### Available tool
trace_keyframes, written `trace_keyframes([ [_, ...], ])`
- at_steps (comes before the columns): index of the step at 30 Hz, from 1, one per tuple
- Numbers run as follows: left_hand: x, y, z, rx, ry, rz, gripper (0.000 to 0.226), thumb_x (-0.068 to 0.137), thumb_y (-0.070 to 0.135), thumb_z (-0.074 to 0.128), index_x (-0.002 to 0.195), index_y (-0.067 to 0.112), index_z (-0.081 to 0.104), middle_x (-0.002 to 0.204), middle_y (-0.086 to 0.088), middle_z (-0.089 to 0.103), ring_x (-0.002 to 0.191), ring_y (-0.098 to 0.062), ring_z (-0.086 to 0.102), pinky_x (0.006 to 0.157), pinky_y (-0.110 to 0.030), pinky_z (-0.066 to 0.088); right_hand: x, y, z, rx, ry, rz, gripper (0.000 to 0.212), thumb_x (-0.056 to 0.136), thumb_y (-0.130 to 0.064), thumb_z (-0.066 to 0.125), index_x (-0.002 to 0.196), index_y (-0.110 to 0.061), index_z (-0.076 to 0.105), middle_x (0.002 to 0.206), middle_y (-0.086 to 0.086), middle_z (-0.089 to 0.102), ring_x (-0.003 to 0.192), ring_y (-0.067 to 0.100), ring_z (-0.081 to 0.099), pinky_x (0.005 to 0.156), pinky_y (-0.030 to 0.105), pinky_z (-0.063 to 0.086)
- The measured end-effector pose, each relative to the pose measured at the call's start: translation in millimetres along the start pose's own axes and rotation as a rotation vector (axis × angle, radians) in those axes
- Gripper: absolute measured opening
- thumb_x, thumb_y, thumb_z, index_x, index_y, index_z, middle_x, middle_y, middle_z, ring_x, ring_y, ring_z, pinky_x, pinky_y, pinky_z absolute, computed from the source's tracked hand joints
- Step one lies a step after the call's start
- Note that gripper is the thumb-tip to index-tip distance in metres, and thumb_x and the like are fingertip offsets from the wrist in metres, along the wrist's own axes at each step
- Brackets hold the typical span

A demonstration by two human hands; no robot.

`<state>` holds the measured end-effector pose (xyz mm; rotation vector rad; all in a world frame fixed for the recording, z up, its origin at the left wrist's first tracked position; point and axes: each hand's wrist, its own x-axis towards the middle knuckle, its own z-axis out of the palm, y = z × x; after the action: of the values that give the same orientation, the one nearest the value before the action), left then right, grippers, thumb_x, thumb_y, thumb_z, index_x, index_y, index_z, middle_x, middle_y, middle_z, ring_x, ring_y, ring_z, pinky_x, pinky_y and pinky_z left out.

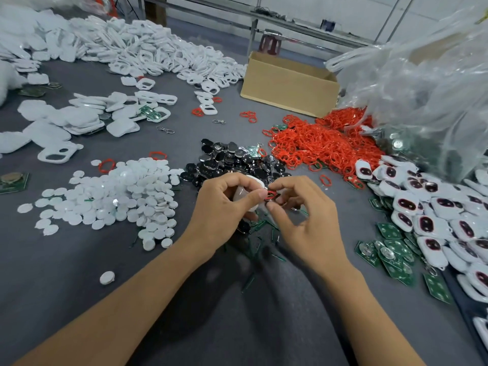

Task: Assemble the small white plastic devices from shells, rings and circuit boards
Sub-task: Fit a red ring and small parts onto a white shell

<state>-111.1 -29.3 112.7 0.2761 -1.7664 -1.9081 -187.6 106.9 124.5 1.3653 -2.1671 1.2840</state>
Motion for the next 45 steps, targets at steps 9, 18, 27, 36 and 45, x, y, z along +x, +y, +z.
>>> trace_keyframes([
  [9,1.8,0.3,-4.0,-0.186,-0.058,-0.213,0.013,0.087,0.014,0.065,0.090,0.005,0.073,0.084,-0.012,0.064,0.072,-0.014,0.062,0.060,-0.026,0.057,-3.8,4.1,0.7,-0.173,0.024,-0.084,0.017,0.084,-0.014,0.073,0.101,-0.011,0.071,0.091,-0.002,0.068,0.082,0.014,0.064,0.073,0.032,0.053],
  [18,-0.2,2.4,-1.6,-0.242,-0.091,-0.203,0.041,0.088,-0.020,0.051,0.121,0.003,0.059,0.085,-0.007,0.072,0.077,-0.019,0.072,0.068,-0.029,0.060,1.5,-1.0,5.8,0.140,0.153,0.209,0.018,0.077,-0.012,0.078,0.094,-0.016,0.073,0.083,-0.008,0.068,0.073,0.006,0.064,0.069,0.012,0.047],
  [27,-1.6,1.1,-1.0,-0.155,-0.101,-0.172,0.045,0.079,-0.008,0.070,0.119,0.011,0.064,0.088,-0.007,0.066,0.084,-0.015,0.063,0.080,-0.025,0.056,1.1,-1.0,10.3,0.371,0.105,0.337,0.019,0.079,-0.007,0.075,0.094,-0.017,0.072,0.085,-0.002,0.073,0.078,0.014,0.070,0.070,0.020,0.054],
  [36,-1.5,3.6,-4.1,-0.327,-0.064,-0.227,0.046,0.075,-0.002,0.070,0.119,0.004,0.062,0.094,-0.011,0.069,0.079,-0.017,0.071,0.067,-0.027,0.059,0.5,2.9,9.2,0.343,0.091,0.321,0.022,0.077,-0.008,0.078,0.095,-0.018,0.074,0.087,-0.004,0.073,0.080,0.010,0.068,0.071,0.019,0.051],
  [45,-2.0,2.1,-0.6,-0.502,-0.131,-0.244,0.040,0.073,0.004,0.065,0.113,0.000,0.067,0.099,-0.008,0.074,0.089,-0.012,0.069,0.077,-0.018,0.054,1.2,-1.9,12.4,0.417,0.174,0.320,0.021,0.075,-0.006,0.078,0.093,-0.017,0.075,0.083,-0.002,0.072,0.072,0.011,0.065,0.067,0.023,0.051],
])
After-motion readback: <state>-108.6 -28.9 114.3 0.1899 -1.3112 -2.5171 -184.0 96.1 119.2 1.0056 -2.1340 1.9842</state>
